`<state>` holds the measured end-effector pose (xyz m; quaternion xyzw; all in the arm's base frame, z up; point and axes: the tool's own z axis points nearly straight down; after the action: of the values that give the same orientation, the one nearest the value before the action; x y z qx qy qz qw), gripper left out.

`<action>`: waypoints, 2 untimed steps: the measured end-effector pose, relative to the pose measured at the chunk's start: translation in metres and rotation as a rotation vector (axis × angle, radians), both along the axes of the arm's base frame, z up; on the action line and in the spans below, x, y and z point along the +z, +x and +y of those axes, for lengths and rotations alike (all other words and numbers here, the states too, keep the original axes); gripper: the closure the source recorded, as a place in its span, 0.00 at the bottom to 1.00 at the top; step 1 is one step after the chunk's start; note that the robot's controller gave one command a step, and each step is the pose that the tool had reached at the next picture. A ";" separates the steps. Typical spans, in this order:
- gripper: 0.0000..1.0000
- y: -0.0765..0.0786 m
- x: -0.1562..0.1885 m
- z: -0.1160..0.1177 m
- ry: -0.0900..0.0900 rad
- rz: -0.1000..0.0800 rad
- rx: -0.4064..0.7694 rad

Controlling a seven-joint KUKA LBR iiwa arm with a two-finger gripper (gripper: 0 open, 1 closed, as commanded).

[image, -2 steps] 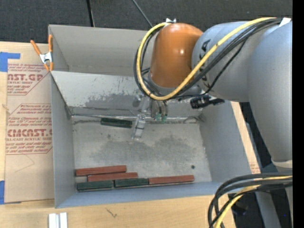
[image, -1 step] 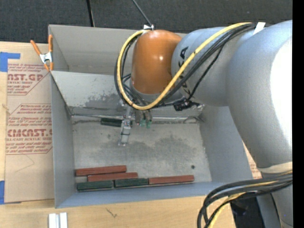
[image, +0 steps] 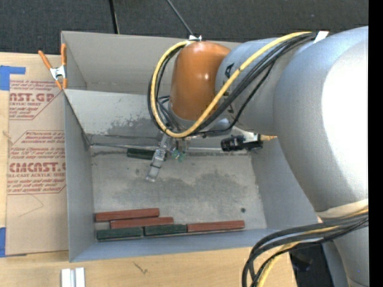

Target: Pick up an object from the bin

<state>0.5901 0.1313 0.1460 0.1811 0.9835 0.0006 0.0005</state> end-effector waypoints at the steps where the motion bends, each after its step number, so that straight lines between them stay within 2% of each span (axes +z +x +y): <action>1: 0.00 0.001 -0.071 -0.005 -0.001 -0.004 0.095; 2: 1.00 0.001 -0.084 -0.005 0.004 -0.003 -0.017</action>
Offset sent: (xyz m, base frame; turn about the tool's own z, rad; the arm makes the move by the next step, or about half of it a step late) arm -0.0013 -0.0080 -0.0760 0.1525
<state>0.5911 0.1266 0.0620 0.1893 0.9819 0.0026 0.0016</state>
